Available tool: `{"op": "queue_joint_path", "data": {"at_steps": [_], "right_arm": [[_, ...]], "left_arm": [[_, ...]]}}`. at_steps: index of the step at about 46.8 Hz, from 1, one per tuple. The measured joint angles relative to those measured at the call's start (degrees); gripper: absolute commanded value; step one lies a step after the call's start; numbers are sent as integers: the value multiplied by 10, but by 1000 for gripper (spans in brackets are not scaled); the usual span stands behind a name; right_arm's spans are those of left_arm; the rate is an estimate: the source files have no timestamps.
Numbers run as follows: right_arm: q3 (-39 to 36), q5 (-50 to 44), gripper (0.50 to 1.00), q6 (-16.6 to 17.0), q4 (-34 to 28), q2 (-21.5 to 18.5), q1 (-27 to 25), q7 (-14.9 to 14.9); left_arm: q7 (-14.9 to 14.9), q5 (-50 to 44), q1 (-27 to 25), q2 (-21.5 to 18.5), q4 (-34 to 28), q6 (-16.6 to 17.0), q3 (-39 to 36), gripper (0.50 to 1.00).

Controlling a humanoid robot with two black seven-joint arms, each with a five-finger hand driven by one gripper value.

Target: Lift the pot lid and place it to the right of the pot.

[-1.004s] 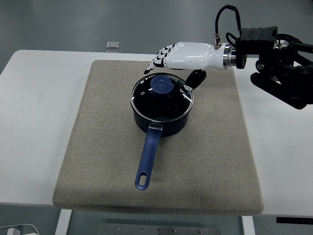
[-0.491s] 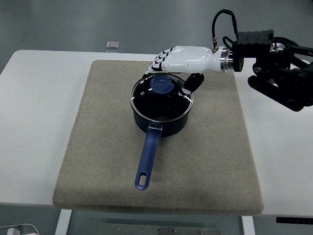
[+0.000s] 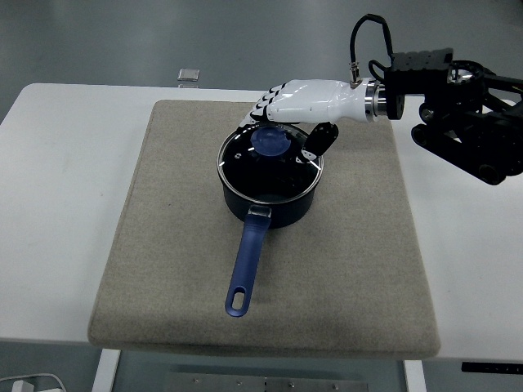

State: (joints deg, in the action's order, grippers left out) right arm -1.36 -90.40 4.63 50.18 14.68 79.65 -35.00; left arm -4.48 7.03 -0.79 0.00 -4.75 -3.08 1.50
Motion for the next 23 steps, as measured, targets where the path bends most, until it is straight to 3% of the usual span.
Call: {"op": "queue_joint_path", "data": {"at_steps": [8, 23], "right_arm": [[-2, 23, 897, 18, -1, 0, -1, 0], [-2, 23, 897, 9, 0, 0, -1, 0]], "left_arm": [[0, 0, 0, 0, 0, 0, 0, 1000], [0, 0, 0, 0, 0, 0, 0, 1000]]}}
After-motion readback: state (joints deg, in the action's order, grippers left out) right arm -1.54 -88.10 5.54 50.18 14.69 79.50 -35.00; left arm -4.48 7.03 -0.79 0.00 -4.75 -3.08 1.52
